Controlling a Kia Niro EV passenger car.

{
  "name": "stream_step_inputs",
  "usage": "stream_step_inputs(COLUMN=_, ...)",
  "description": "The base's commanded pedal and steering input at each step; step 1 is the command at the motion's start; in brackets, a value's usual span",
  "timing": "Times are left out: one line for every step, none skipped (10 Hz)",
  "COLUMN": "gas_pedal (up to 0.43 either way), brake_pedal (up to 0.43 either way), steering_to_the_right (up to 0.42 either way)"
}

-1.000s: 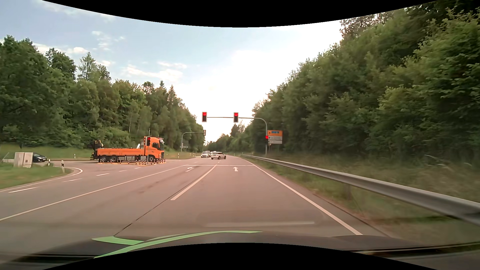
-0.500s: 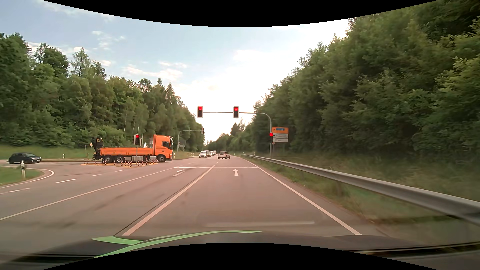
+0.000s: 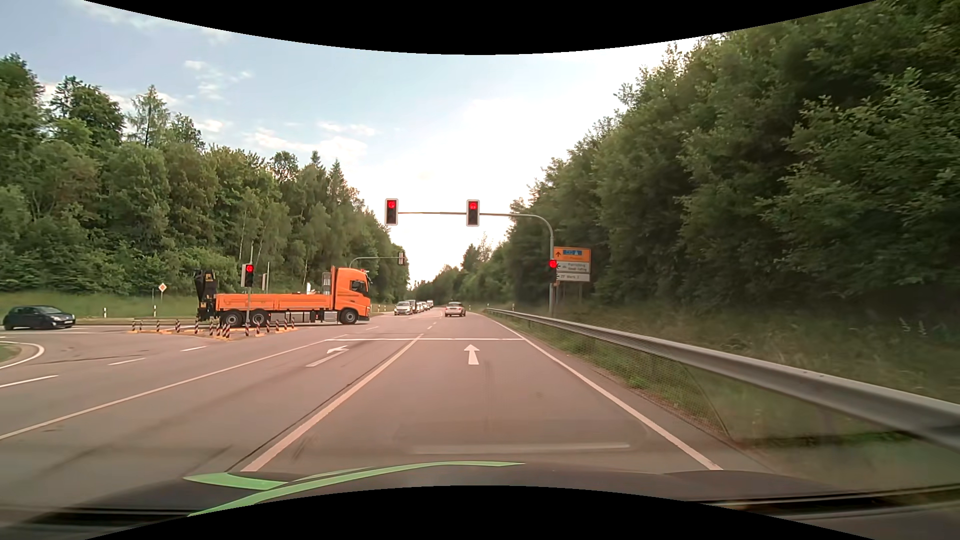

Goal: Follow the waypoints while adhering to traffic rules and regulations

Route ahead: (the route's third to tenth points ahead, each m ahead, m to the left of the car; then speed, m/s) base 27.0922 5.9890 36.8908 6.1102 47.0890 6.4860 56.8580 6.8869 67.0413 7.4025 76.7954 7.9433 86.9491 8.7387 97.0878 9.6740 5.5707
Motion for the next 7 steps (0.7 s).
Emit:
stream_step_inputs(gas_pedal=0.0, brake_pedal=0.201, steering_to_the_right=0.0)
stream_step_inputs(gas_pedal=0.0, brake_pedal=0.189, steering_to_the_right=0.0)
stream_step_inputs(gas_pedal=0.0, brake_pedal=0.189, steering_to_the_right=0.0)
stream_step_inputs(gas_pedal=0.0, brake_pedal=0.177, steering_to_the_right=0.0)
stream_step_inputs(gas_pedal=0.0, brake_pedal=0.177, steering_to_the_right=0.0)
stream_step_inputs(gas_pedal=0.0, brake_pedal=0.177, steering_to_the_right=0.0)
stream_step_inputs(gas_pedal=0.0, brake_pedal=0.177, steering_to_the_right=0.0)
